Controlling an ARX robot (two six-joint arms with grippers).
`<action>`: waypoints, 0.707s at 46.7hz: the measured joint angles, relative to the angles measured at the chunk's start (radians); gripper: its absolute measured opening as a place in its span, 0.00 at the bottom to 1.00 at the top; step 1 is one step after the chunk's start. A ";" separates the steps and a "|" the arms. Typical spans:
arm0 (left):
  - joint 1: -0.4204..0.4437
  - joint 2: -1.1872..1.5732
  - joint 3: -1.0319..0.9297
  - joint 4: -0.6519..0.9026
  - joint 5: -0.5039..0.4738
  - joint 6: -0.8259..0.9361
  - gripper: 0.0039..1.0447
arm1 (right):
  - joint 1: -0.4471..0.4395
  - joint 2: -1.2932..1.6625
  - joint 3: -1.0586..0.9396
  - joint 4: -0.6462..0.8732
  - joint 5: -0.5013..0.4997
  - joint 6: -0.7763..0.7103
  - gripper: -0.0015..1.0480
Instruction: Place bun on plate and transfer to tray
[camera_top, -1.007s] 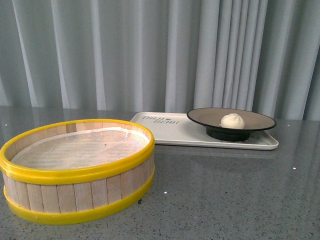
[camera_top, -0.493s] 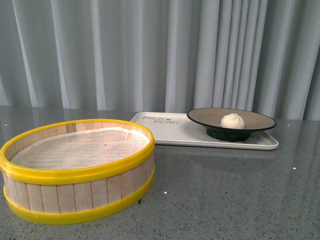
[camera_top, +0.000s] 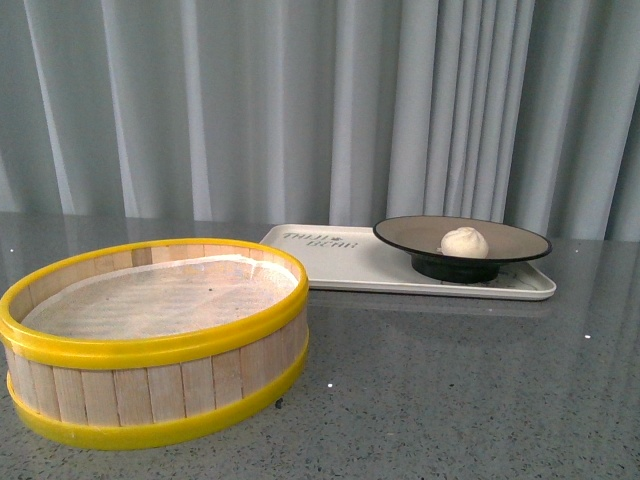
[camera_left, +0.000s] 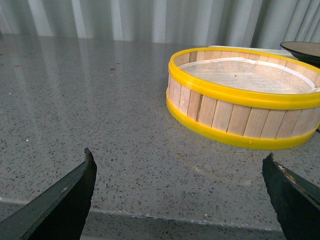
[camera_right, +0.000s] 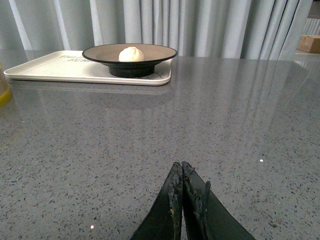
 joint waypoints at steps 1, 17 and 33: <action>0.000 0.000 0.000 0.000 0.000 0.000 0.94 | 0.000 -0.003 0.000 -0.001 0.000 0.000 0.02; 0.000 -0.001 0.000 0.000 0.000 0.000 0.94 | 0.000 -0.004 0.000 -0.005 0.000 0.000 0.43; 0.000 -0.001 0.000 0.000 0.000 0.000 0.94 | 0.000 -0.004 0.000 -0.005 0.000 0.001 0.92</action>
